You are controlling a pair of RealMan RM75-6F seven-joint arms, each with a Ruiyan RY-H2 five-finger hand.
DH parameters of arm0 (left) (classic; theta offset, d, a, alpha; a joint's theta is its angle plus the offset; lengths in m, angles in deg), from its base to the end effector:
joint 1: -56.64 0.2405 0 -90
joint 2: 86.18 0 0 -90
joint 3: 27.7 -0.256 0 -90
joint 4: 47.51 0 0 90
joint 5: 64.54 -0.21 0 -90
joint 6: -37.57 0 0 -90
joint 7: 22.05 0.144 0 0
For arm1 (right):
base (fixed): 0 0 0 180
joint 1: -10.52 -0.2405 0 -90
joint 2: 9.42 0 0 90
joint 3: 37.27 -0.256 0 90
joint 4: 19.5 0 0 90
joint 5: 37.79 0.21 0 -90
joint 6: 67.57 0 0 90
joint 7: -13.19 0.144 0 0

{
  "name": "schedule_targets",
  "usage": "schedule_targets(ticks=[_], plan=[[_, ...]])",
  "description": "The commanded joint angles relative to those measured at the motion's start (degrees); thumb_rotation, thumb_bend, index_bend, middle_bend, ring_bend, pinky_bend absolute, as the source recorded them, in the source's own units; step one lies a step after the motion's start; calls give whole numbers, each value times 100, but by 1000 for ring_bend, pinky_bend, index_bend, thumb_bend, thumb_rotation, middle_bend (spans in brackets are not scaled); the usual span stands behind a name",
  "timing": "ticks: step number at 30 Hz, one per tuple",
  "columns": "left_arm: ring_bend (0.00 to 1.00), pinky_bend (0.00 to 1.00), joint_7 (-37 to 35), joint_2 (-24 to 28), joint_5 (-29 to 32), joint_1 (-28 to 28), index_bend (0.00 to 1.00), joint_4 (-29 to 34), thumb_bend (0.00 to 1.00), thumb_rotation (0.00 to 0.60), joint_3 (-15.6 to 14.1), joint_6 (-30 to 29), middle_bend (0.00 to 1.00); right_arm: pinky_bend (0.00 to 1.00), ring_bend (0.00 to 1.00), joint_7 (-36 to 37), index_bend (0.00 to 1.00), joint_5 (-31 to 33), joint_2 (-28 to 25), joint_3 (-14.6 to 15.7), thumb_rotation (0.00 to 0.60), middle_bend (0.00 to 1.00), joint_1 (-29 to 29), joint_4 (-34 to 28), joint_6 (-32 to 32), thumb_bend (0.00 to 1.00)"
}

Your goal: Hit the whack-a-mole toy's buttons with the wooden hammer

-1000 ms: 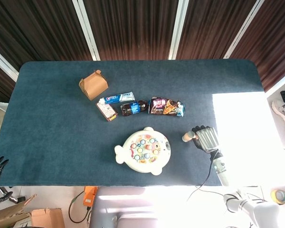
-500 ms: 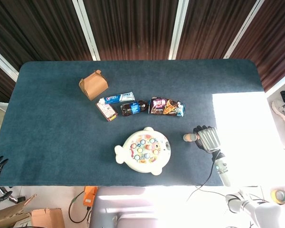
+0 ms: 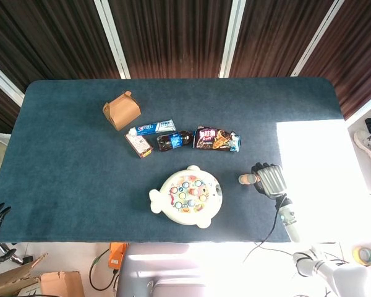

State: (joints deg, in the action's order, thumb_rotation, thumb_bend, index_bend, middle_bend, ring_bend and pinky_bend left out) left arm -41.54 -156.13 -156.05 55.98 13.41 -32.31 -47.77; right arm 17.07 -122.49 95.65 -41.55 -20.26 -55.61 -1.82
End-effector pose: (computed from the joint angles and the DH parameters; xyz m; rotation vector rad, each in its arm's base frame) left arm -0.4079 0.1320 0.1701 -1.5095 -0.9331 -0.7231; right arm -0.2953 -0.3406 -0.0183 1.7108 -0.7006 0.8141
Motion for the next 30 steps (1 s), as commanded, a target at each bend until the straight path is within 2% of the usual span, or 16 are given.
schedule_targets(ticks=[1,30], plan=[[0,70,-3,1,2,-1,0,1,145,600,1,3,0,602,424,-7,508,12,-16,-11,600,417,-2,-23,-24,300],[0,70,-39,0,23,-4,0,-15,145,600,4,35,0,596,386,-241,446,59,-210,-64,600,370,-27,-379,-150,290]])
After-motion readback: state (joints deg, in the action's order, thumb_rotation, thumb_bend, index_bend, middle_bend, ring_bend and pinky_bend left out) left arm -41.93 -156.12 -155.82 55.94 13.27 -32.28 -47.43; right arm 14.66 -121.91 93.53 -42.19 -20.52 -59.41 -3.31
